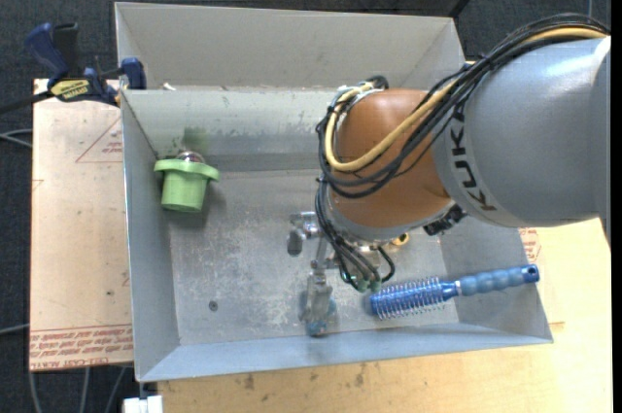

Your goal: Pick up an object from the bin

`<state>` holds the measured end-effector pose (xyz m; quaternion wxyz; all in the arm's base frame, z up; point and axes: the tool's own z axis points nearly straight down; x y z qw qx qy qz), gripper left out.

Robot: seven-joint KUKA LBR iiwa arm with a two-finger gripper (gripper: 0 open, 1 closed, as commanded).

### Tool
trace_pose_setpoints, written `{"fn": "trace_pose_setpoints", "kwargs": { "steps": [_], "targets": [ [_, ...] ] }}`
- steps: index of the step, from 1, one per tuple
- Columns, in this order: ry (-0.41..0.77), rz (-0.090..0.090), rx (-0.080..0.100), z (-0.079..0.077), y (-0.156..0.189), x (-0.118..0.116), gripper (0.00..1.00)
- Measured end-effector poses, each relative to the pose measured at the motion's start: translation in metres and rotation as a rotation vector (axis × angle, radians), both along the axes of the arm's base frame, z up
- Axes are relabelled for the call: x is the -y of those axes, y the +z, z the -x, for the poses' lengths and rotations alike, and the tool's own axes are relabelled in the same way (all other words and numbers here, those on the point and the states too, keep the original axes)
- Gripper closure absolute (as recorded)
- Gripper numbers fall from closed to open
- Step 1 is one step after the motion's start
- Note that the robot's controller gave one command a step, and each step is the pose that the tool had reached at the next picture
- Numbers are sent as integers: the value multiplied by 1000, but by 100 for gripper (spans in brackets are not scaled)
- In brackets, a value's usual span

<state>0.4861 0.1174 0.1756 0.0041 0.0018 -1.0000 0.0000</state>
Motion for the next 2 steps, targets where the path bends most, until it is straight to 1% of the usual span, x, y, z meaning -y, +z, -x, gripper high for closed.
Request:
{"fn": "trace_pose_setpoints", "kwargs": {
  "steps": [1, 2],
  "targets": [
    [233, -4, 7, -38, -65, -74, 0],
    [284, -3, 11, -43, -71, -99, 0]
  ]
}}
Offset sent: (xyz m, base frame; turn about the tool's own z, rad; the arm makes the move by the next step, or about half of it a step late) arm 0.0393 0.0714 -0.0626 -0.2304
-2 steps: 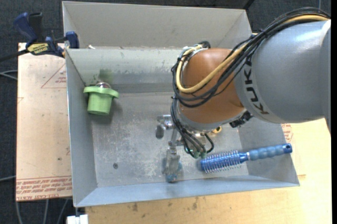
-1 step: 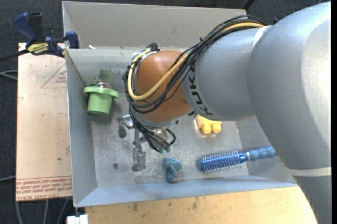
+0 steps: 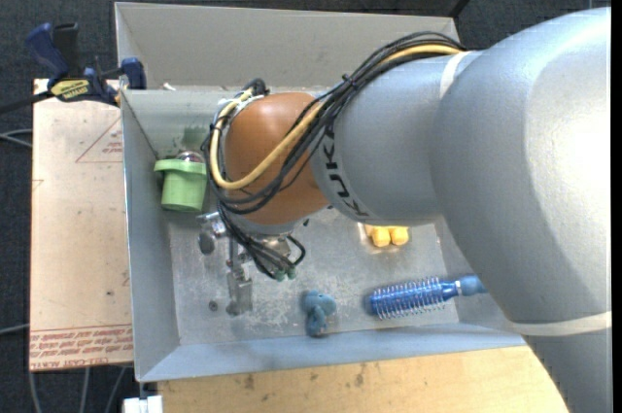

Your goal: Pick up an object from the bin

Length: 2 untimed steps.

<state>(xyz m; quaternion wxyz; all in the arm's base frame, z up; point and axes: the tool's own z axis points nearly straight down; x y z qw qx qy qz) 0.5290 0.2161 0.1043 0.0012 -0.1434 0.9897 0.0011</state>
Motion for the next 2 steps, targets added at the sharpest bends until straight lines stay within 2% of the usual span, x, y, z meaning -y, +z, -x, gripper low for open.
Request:
{"fn": "trace_pose_setpoints", "kwargs": {
  "steps": [1, 2],
  "targets": [
    [34, 6, -1, -54, -36, 19, 0],
    [37, 1, 0, -53, -34, 16, 100]
  ]
}}
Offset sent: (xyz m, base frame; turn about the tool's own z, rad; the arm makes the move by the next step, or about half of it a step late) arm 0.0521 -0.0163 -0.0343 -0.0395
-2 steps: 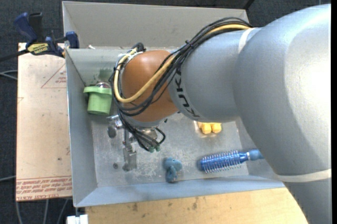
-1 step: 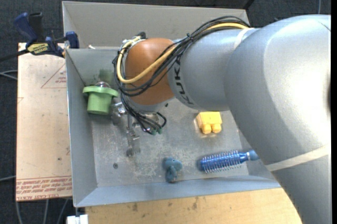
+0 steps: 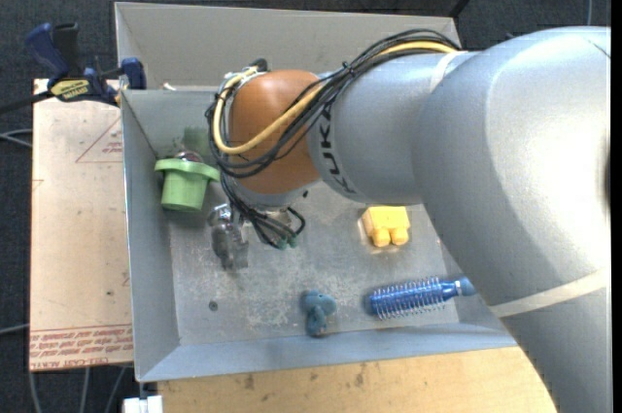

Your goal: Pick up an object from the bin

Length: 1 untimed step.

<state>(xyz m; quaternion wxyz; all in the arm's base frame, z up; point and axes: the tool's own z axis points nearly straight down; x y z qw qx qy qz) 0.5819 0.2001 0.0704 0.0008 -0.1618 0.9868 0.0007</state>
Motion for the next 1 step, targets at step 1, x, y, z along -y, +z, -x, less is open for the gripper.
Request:
{"fn": "trace_pose_setpoints", "kwargs": {
  "steps": [1],
  "targets": [
    [-1, 2, -1, 0, -1, 1, 0]
  ]
}}
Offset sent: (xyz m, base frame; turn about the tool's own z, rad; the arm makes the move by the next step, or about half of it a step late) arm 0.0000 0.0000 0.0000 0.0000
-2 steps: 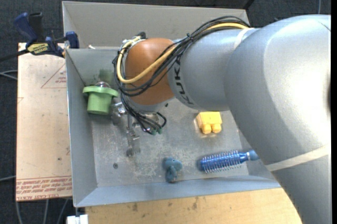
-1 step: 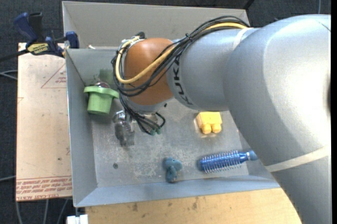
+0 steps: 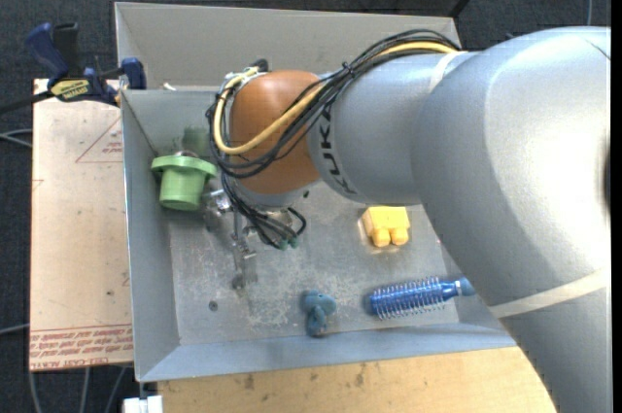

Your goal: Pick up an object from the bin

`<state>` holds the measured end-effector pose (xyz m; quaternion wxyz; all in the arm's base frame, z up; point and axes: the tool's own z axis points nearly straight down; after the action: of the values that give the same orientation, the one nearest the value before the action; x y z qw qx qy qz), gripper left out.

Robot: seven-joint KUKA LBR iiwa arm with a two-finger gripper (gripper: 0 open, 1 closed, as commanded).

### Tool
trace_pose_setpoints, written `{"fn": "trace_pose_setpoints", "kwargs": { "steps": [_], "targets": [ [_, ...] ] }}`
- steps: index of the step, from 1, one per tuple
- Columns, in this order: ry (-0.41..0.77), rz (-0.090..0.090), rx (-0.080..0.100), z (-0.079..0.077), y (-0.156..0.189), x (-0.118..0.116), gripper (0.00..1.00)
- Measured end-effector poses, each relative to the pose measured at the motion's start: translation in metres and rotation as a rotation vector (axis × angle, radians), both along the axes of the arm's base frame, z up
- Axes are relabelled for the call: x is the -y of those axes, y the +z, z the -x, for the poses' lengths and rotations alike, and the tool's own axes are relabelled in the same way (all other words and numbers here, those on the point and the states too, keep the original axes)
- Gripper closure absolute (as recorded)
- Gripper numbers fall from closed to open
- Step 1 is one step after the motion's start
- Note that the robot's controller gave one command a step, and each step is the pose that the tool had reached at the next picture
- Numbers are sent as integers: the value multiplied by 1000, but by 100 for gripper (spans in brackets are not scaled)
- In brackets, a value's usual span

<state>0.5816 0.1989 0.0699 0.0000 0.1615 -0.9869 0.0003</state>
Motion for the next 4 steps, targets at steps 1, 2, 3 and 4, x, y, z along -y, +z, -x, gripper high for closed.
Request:
{"fn": "trace_pose_setpoints", "kwargs": {
  "steps": [1, 2, 3, 4],
  "targets": [
    [1, -3, 2, 0, 0, -1, 100],
    [209, -6, 13, -53, 102, -37, 100],
    [207, -3, 4, -51, 98, -35, 0],
    [91, -4, 6, -61, 39, -45, 0]
  ]
}}
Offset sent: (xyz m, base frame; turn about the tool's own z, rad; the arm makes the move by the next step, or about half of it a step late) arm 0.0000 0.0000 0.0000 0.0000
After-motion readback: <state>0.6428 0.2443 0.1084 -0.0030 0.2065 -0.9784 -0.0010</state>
